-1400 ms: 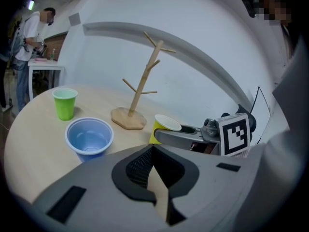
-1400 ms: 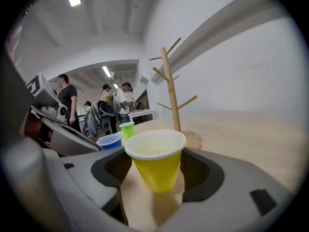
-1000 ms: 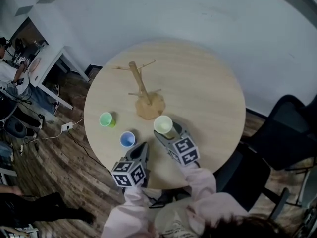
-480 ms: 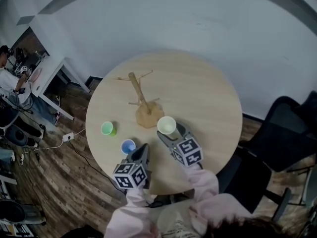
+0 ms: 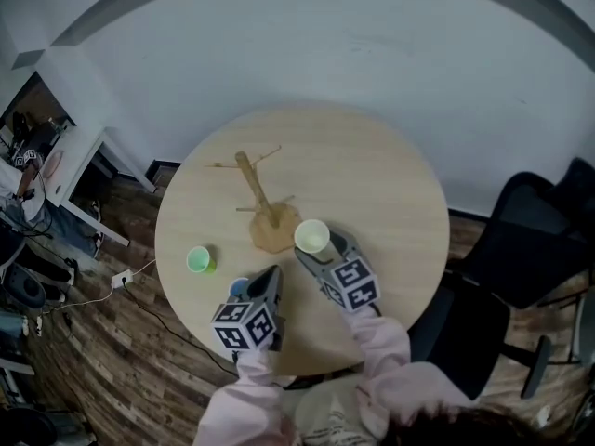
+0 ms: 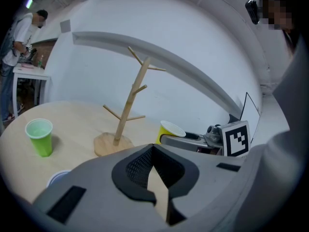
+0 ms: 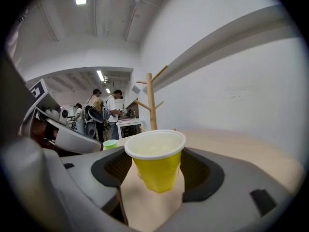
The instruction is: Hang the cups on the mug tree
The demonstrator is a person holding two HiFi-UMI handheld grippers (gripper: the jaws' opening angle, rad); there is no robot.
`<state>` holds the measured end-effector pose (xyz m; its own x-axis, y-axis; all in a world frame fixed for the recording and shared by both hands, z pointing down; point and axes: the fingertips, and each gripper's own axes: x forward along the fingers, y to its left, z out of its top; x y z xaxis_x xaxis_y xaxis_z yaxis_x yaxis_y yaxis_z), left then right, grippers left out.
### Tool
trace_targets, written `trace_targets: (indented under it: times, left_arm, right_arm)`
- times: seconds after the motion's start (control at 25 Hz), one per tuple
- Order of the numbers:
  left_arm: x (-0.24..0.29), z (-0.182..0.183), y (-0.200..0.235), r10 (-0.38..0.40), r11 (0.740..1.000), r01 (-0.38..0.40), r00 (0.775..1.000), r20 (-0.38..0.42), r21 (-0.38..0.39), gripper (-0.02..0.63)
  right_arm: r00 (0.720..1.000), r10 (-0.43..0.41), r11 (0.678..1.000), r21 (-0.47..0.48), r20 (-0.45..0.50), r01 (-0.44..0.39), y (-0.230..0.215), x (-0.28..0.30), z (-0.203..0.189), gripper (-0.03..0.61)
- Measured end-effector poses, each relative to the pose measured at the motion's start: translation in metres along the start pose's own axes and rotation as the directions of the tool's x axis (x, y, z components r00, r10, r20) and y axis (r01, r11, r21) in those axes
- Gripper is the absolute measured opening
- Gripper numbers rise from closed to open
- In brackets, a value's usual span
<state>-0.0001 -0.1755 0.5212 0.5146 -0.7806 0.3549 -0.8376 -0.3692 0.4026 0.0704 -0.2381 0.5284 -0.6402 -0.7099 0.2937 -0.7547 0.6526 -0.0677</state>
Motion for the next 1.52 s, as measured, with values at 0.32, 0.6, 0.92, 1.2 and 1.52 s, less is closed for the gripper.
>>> trace_targets:
  times: [0.32, 0.6, 0.92, 1.2, 1.52]
  left_arm:
    - [0.010, 0.015, 0.008, -0.069, 0.997, 0.069, 0.998, -0.009, 0.018, 0.005]
    - [0.020, 0.025, 0.017, -0.123, 0.992, 0.123, 0.992, -0.009, 0.004, 0.005]
    - [0.026, 0.032, 0.021, -0.170, 0.985, 0.170, 0.985, -0.003, -0.012, 0.005]
    - [0.033, 0.034, 0.020, -0.168, 0.985, 0.168, 0.986, 0.002, -0.038, 0.005]
    - [0.034, 0.037, 0.020, -0.154, 0.987, 0.154, 0.988, 0.009, -0.038, 0.005]
  right_arm:
    - [0.998, -0.059, 0.998, 0.006, -0.016, 0.059, -0.007, 0.011, 0.003, 0.302]
    - [0.992, -0.120, 0.993, -0.026, -0.024, 0.119, -0.017, 0.022, 0.010, 0.302]
    - [0.985, -0.145, 0.987, -0.090, -0.095, 0.137, -0.022, 0.031, 0.018, 0.302]
    - [0.977, -0.121, 0.985, -0.147, -0.178, 0.096, -0.030, 0.033, 0.012, 0.302]
    - [0.965, -0.096, 0.978, -0.205, -0.242, 0.046, -0.035, 0.044, 0.011, 0.302]
